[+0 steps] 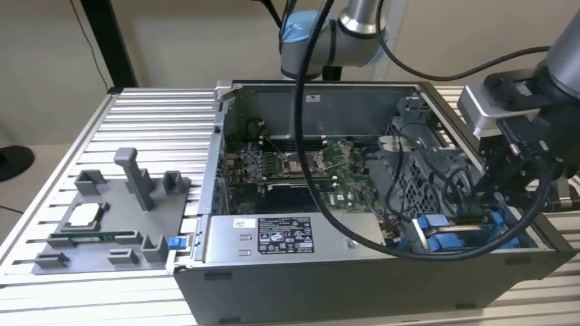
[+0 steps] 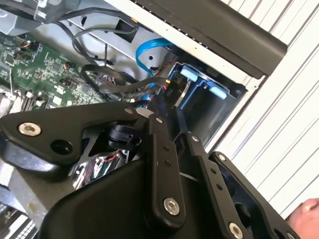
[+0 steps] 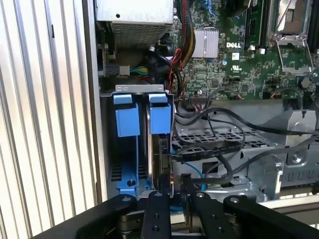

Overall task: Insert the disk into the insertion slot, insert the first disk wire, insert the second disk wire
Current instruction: 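Insert the second disk wire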

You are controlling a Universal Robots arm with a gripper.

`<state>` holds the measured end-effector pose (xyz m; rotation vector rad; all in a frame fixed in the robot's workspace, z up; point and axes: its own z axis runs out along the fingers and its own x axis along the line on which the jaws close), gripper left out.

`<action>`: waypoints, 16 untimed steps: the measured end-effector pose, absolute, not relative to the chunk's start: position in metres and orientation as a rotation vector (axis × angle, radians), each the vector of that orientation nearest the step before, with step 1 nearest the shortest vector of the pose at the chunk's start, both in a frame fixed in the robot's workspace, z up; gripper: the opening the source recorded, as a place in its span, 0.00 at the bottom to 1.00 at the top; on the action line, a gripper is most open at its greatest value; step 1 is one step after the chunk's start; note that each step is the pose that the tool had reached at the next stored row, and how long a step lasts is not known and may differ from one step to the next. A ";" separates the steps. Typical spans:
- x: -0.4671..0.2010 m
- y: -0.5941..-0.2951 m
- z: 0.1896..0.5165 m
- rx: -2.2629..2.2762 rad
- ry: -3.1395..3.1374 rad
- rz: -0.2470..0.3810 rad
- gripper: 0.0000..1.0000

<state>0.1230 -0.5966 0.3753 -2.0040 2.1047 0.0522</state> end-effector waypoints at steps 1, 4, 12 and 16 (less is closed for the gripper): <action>0.123 -0.597 0.378 -2.004 2.105 0.053 1.00; 0.123 -0.597 0.380 -2.004 2.105 0.053 1.00; 0.125 -0.597 0.383 -2.031 2.138 0.107 1.00; 0.126 -0.597 0.394 -2.036 2.147 0.122 1.00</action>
